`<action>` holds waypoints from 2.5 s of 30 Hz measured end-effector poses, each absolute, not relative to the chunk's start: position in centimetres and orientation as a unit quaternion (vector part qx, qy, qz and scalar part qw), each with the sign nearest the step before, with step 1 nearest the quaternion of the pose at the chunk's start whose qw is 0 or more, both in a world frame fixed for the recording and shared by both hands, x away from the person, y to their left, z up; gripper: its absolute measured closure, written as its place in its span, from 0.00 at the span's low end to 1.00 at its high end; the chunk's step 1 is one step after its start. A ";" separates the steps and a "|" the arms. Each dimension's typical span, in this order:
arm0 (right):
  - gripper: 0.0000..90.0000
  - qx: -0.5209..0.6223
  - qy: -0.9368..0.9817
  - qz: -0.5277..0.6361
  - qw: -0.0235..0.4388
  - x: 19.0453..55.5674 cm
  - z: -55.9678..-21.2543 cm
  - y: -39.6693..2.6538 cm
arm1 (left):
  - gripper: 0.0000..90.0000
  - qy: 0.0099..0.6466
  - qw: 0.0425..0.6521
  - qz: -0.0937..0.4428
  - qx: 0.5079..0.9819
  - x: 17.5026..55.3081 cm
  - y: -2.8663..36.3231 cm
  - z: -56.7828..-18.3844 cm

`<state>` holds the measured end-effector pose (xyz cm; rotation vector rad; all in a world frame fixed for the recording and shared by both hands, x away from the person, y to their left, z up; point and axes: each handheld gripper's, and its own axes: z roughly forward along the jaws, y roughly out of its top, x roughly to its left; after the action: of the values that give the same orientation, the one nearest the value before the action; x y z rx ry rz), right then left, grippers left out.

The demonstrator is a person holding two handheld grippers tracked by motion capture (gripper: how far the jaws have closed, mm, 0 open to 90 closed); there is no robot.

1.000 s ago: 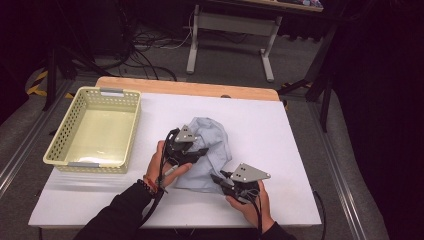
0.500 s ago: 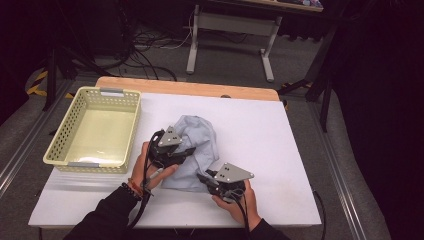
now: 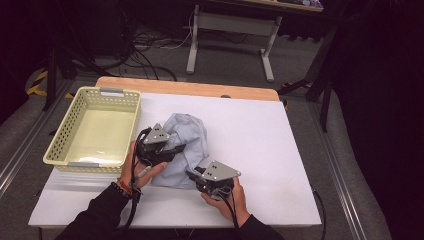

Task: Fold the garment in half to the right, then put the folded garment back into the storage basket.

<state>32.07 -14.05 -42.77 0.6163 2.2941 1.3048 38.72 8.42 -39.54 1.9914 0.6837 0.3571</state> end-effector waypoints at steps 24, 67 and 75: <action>0.84 0.207 0.826 0.479 0.211 31.6 -42.6 -13.5 | 0.75 0.282 0.486 0.156 0.813 37.5 9.5 -39.0; 0.84 0.180 0.814 0.510 0.211 32.9 -39.9 -11.0 | 0.75 0.299 0.487 0.199 0.796 36.8 12.6 -34.7; 0.84 0.172 0.809 0.524 0.205 34.8 -37.2 -9.0 | 0.75 0.321 0.481 0.204 0.790 38.3 14.6 -31.7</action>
<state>34.80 -8.99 -37.16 0.4782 2.2560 1.4601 38.28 14.57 -31.69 1.9273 0.7831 0.4975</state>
